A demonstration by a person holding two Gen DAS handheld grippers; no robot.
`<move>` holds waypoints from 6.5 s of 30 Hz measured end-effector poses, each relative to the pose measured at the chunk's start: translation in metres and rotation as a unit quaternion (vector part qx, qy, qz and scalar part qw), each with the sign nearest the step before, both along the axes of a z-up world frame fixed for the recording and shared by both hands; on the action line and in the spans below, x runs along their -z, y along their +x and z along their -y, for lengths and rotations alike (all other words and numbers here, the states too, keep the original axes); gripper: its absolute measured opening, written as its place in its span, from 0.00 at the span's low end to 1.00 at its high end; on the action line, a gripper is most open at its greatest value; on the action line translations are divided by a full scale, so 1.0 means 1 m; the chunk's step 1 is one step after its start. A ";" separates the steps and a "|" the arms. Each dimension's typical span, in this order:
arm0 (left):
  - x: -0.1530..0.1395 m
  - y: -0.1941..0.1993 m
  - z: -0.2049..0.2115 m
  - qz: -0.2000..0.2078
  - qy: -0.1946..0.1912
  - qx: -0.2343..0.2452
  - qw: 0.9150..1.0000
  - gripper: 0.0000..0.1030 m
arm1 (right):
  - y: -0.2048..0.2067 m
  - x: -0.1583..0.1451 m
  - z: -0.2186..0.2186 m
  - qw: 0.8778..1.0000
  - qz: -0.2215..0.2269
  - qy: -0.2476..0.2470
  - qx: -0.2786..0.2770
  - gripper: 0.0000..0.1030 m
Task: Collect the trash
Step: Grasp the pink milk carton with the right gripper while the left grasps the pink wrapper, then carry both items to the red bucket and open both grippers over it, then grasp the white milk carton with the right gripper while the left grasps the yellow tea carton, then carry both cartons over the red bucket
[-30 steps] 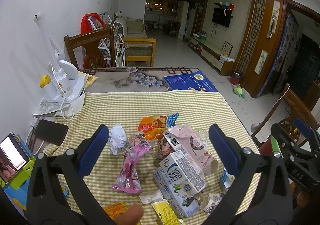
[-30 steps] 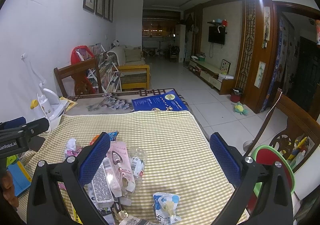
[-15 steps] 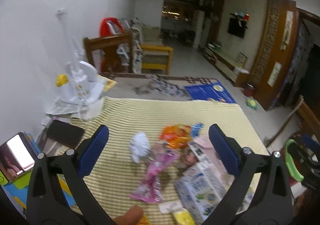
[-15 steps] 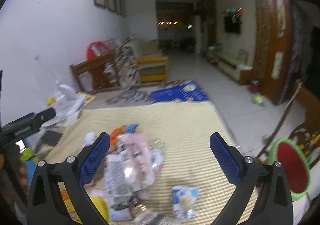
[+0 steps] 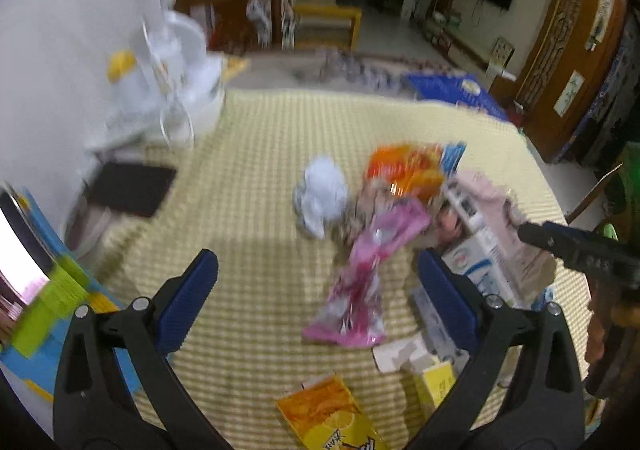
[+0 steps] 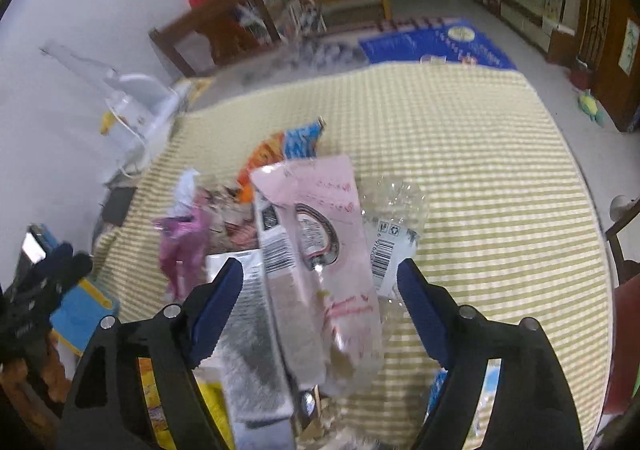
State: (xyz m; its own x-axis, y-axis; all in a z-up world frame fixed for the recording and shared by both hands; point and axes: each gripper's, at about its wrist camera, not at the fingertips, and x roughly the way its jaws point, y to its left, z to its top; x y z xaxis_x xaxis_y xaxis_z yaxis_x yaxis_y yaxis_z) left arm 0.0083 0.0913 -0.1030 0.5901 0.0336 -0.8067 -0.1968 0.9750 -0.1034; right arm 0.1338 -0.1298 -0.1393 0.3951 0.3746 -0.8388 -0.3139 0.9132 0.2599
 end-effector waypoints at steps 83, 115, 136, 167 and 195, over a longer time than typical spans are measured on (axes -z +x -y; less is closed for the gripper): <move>-0.020 0.083 0.524 -0.002 -0.150 0.382 0.912 0.72 | -0.145 -0.044 0.513 0.917 0.104 0.068 0.379 0.61; -0.011 0.003 0.163 -0.010 -0.105 0.072 0.992 0.76 | -0.073 -0.065 0.231 0.983 0.108 0.047 0.143 0.66; 0.107 -0.049 0.019 -0.196 -0.135 -0.040 0.970 0.64 | -0.053 -0.020 0.004 0.998 0.034 -0.004 -0.048 0.66; 0.021 0.011 0.019 -0.021 -0.092 0.019 0.995 0.64 | -0.043 -0.024 -0.026 0.997 0.045 0.013 -0.054 0.35; -0.010 0.022 0.064 0.017 -0.100 0.060 0.993 0.64 | -0.062 -0.077 0.031 0.992 0.111 0.051 0.000 0.35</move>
